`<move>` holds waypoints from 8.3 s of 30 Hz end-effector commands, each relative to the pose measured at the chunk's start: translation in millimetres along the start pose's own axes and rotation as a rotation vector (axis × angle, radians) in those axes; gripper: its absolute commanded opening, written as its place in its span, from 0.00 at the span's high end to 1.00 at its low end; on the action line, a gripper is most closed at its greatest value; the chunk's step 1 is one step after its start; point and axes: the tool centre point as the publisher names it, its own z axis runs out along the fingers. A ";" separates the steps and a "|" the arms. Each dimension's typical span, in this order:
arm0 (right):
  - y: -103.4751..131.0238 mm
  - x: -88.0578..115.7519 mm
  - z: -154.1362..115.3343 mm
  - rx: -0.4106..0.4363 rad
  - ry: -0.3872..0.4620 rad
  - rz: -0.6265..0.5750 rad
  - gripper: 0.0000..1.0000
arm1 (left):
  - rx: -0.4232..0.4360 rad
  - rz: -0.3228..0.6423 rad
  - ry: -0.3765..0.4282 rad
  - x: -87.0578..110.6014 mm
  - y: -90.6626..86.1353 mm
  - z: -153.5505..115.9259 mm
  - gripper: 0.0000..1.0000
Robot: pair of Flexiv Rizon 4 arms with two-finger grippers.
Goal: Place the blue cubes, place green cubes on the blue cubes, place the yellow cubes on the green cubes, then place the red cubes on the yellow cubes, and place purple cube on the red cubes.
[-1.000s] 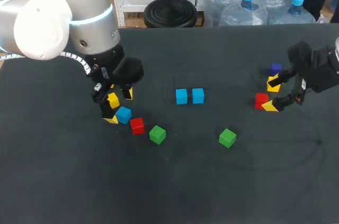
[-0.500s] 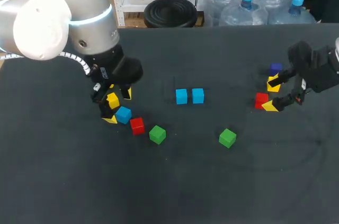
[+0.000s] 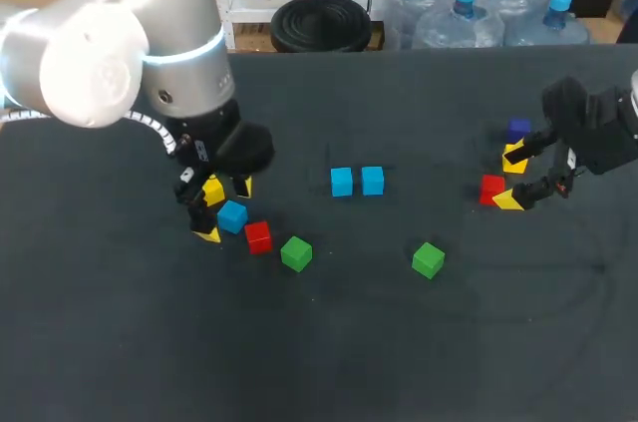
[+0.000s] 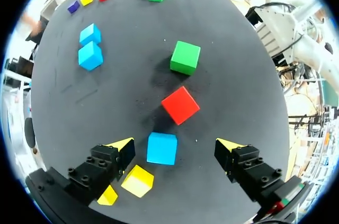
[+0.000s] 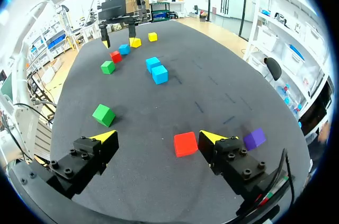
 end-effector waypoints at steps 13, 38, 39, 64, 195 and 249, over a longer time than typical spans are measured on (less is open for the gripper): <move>-0.2 0.0 0.6 0.000 0.000 0.000 0.00 | -0.036 0.032 -0.021 7.1 1.3 7.8 0.00; -0.2 0.0 0.6 0.000 0.000 0.000 0.00 | -0.025 0.039 -0.014 6.6 17.1 10.4 0.00; -0.2 0.0 0.6 0.000 0.000 0.000 0.00 | -0.025 0.039 -0.013 6.6 17.2 10.0 0.00; -0.2 0.0 0.6 0.000 0.000 0.000 0.00 | -0.030 0.064 -0.021 7.8 15.1 12.8 1.00; -0.2 0.0 0.6 0.000 0.000 0.000 0.00 | -0.073 -0.390 -0.038 -72.0 106.4 11.3 1.00; -0.2 0.0 0.6 0.000 0.000 0.000 0.00 | -0.064 -0.395 -0.029 -75.3 111.3 8.3 0.00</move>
